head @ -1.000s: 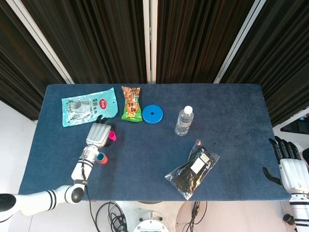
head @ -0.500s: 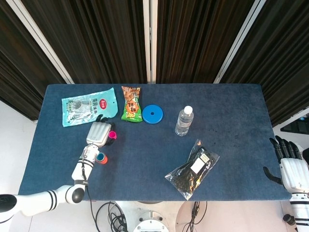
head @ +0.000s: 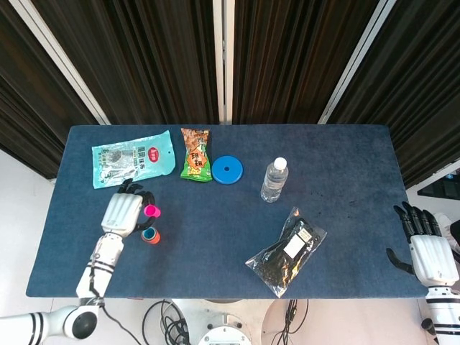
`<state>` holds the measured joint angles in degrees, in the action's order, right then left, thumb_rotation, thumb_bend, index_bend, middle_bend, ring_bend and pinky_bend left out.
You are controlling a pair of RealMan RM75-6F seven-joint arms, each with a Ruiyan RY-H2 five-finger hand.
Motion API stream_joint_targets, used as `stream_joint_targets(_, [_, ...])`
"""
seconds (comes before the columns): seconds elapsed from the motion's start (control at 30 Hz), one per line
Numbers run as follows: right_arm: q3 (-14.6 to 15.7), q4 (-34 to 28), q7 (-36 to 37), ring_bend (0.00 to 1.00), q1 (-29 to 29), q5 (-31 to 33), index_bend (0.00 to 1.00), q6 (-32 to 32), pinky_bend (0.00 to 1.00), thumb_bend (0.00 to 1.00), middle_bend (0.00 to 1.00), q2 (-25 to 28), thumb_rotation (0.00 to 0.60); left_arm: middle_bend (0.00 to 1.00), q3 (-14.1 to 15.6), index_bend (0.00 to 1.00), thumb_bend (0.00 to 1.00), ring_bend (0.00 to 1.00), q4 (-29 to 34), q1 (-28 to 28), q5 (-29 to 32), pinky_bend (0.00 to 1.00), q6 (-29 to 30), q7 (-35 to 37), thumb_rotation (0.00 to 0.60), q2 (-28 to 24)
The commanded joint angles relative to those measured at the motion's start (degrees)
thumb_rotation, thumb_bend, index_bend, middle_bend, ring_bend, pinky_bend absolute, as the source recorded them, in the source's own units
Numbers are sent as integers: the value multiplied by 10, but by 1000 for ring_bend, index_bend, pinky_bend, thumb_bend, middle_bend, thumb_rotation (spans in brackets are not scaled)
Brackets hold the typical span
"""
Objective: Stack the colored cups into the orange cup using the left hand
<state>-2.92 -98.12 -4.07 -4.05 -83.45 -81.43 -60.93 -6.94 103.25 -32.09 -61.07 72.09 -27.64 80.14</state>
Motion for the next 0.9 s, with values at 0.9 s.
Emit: stream_joint_targets(0.9, [3,-10,-11,0,0,3,0,0,0,240,0,-1,600,532,46,510,270,212,-10,62,-76,108,-3,44,600,-1])
